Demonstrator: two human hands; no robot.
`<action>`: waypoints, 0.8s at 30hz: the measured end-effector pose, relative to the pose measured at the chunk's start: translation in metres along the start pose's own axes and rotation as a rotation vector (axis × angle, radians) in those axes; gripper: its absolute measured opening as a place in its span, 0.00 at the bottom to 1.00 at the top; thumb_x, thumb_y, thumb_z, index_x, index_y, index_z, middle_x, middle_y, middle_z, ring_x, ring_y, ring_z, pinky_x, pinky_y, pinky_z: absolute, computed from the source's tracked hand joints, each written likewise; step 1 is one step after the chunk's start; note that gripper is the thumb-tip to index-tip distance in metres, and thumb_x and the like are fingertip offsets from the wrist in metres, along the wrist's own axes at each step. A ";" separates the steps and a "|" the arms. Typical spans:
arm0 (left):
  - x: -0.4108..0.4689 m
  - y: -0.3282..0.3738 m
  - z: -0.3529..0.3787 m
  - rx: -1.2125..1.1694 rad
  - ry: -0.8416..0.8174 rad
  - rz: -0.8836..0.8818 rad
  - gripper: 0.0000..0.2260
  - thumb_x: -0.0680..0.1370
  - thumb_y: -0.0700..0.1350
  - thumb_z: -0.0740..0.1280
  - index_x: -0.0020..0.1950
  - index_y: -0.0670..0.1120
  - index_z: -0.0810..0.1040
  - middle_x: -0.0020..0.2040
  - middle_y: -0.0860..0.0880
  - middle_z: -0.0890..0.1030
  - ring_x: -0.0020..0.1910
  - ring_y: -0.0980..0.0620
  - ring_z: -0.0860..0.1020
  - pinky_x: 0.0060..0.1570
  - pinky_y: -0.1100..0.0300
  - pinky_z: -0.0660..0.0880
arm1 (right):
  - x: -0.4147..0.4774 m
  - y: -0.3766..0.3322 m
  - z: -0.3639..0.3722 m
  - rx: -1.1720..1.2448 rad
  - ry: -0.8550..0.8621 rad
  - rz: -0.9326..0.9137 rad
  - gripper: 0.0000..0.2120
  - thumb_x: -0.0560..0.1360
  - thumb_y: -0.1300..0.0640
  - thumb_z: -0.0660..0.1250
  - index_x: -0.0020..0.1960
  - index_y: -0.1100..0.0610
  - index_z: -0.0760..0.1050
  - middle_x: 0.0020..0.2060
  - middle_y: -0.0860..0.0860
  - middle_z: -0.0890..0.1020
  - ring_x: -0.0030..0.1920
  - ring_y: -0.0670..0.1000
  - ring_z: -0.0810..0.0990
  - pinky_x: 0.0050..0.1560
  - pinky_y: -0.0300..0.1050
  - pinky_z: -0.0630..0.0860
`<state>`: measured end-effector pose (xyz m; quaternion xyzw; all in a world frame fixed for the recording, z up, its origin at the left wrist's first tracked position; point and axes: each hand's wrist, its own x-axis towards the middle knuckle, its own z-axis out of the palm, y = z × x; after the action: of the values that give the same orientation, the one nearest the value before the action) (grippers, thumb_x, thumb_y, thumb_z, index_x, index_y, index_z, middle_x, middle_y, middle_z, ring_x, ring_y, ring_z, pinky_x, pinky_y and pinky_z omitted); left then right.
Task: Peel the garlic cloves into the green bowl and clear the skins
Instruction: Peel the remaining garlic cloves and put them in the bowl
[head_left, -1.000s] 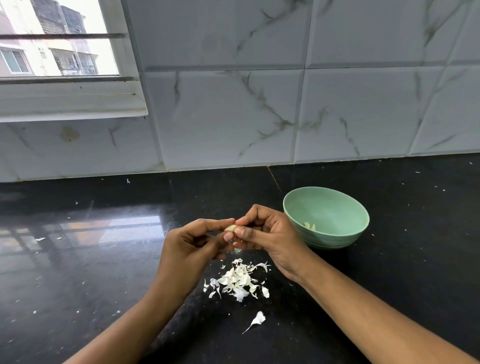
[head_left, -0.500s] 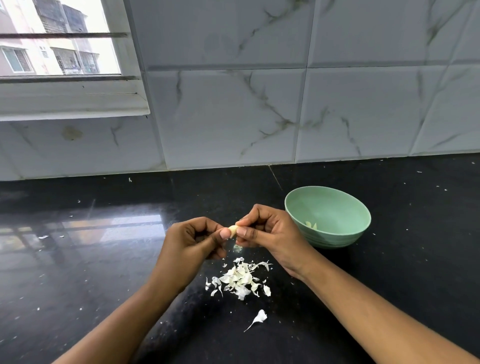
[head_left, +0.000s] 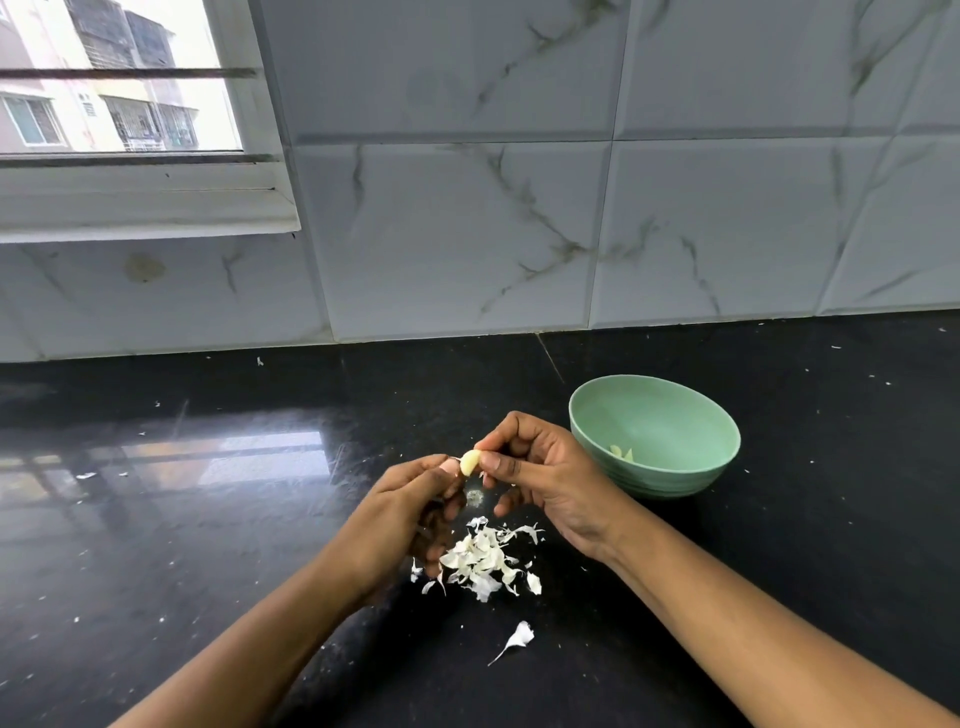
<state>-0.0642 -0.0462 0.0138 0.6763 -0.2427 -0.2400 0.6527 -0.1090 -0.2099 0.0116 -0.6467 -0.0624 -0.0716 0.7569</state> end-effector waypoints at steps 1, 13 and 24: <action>0.000 0.001 -0.002 0.027 0.019 0.023 0.17 0.79 0.52 0.58 0.33 0.44 0.69 0.29 0.48 0.70 0.24 0.50 0.68 0.24 0.60 0.68 | 0.000 -0.001 -0.001 0.006 0.008 0.000 0.06 0.68 0.61 0.69 0.44 0.59 0.75 0.37 0.50 0.81 0.36 0.45 0.77 0.29 0.37 0.76; 0.002 -0.010 0.001 0.076 -0.027 0.114 0.09 0.76 0.48 0.62 0.44 0.42 0.73 0.35 0.48 0.78 0.26 0.49 0.77 0.26 0.59 0.75 | -0.001 -0.002 0.003 -0.091 0.040 -0.008 0.04 0.74 0.67 0.67 0.42 0.61 0.74 0.36 0.53 0.81 0.35 0.48 0.81 0.33 0.41 0.80; 0.001 -0.005 -0.008 0.514 0.265 0.435 0.09 0.67 0.54 0.73 0.38 0.55 0.75 0.33 0.52 0.80 0.27 0.51 0.80 0.29 0.58 0.76 | 0.001 0.001 0.005 0.018 0.038 0.068 0.01 0.76 0.65 0.65 0.46 0.63 0.74 0.33 0.52 0.81 0.36 0.47 0.82 0.38 0.43 0.82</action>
<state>-0.0584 -0.0406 0.0092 0.7763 -0.3466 0.0629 0.5227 -0.1082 -0.2048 0.0112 -0.6401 -0.0265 -0.0574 0.7657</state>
